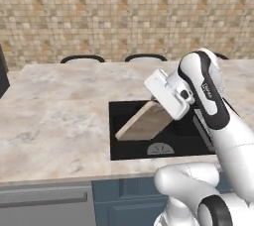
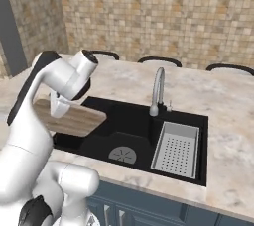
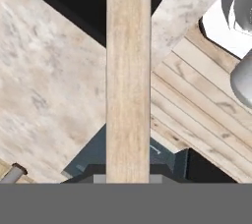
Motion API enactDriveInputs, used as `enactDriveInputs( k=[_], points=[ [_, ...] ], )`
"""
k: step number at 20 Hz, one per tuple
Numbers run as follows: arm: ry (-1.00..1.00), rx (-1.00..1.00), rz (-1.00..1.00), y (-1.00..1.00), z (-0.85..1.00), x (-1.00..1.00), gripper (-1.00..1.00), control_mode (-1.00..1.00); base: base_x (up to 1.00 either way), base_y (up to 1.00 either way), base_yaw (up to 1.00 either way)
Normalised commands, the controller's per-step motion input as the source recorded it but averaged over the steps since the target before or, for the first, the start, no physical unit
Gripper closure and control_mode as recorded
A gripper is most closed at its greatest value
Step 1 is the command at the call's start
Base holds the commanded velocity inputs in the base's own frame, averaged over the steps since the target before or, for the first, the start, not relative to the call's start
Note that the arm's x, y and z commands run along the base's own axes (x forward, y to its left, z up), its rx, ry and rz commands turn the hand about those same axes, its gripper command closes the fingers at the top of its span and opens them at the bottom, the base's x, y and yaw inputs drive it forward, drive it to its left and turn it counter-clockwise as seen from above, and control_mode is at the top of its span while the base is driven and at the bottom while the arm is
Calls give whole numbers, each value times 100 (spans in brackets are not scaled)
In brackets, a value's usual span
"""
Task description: Move the cutting board and knife to the sink. Then move spray from the cabinet to the counter.
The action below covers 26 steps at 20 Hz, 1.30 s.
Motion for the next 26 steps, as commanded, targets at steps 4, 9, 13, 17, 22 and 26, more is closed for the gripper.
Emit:
enactDriveInputs(
  k=[4,9,13,17,22,26],
  points=[
    [15,1,4,-50,-5,51,100,-100,0,0,0],
    [-7,1,0,-60,-43,25,100,-100,0,0,0],
    [-21,1,-3,-50,-38,31,100,-100,0,0,0],
    [-11,0,-18,-8,-37,37,100,-100,0,0,0],
    [0,0,-20,1,-41,69,100,-100,0,0,0],
    [0,0,-21,0,-50,68,100,-100,0,0,0]
  ],
)
